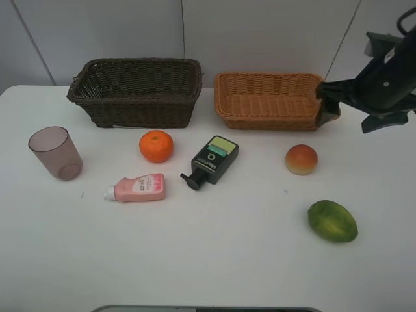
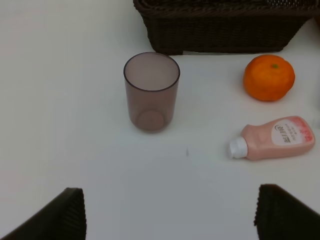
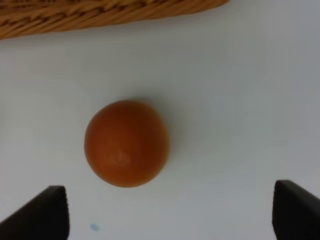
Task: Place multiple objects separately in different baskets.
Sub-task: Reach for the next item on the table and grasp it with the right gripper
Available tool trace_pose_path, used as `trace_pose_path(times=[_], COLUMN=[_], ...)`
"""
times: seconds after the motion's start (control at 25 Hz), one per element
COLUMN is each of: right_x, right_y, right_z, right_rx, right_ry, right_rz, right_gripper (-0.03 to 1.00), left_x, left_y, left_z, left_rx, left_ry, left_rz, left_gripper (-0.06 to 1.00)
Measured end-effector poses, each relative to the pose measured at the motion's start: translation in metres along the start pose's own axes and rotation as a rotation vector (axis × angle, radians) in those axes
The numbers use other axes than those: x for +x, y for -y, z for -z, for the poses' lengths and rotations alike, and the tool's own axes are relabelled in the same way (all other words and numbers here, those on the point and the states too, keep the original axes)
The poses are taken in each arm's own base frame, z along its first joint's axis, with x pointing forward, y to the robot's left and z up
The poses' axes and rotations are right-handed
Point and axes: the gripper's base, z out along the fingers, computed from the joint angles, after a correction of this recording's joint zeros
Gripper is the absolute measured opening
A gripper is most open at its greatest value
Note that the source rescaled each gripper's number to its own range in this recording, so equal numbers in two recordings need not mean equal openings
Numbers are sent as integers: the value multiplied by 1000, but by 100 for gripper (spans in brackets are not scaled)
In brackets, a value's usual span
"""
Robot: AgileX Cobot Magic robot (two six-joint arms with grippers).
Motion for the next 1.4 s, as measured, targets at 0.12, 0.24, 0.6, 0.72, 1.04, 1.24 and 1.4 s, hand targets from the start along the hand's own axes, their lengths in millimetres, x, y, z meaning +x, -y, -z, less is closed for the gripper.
trace_pose_path(times=[0.12,0.24,0.6,0.72,1.04,1.24,1.4], right_x=[-10,-16,-17,-17,-17,-14,-10], right_y=[-16,-24,-29,-29,-32,-32,-34], right_z=[-16,-31,-73,-81,-94,-104,-116], right_rx=[2,17,49,51,52,60,67], right_ry=[-46,-96,-180,-182,-179,-196,-220], right_rz=[-2,-6,-72,-93,-95,-86,-78], right_gripper=[71,71,71,71,71,71,71], left_x=[0,0,0,0,0,0,0], left_y=[0,0,0,0,0,0,0], left_z=[0,0,0,0,0,0,0], left_rx=[0,0,0,0,0,0,0], left_ry=[0,0,0,0,0,0,0], left_rz=[0,0,0,0,0,0,0], left_gripper=[81,81,81,81,81,81,81])
